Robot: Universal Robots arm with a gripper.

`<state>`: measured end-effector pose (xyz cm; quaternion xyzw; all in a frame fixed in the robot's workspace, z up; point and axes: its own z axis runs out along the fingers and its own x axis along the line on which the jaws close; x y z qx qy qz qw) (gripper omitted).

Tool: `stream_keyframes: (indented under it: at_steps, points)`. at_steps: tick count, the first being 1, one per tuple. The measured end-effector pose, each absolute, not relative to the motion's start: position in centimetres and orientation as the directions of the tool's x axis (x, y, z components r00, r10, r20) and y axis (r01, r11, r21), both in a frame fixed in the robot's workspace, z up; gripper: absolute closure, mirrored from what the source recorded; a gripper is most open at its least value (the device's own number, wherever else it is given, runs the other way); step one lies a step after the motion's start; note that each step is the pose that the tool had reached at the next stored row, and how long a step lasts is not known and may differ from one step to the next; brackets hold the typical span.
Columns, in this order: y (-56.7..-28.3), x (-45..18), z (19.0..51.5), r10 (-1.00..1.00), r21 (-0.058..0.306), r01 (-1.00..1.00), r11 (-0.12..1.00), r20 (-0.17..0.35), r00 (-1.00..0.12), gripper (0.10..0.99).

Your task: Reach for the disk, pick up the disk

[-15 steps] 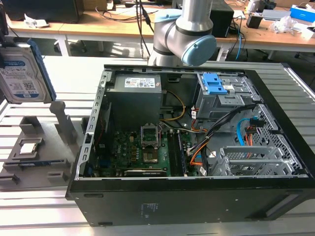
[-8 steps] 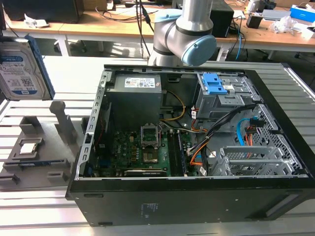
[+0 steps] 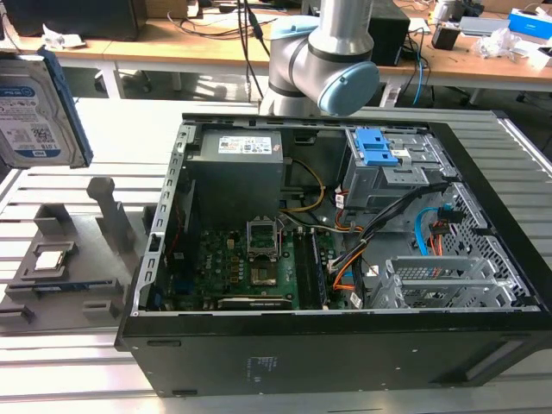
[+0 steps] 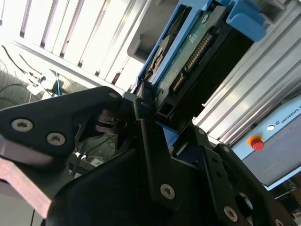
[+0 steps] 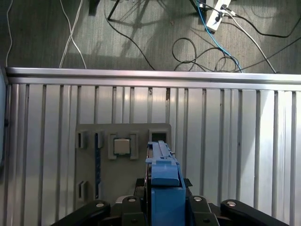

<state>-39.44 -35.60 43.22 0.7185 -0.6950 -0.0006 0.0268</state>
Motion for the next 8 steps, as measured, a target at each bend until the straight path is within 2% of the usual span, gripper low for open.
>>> stream_keyframes:
  at_steps: [8]
  points:
    - [-35.6,-39.4,45.1,-0.999,0.039,-0.999,-0.032,0.039,0.034,0.722]
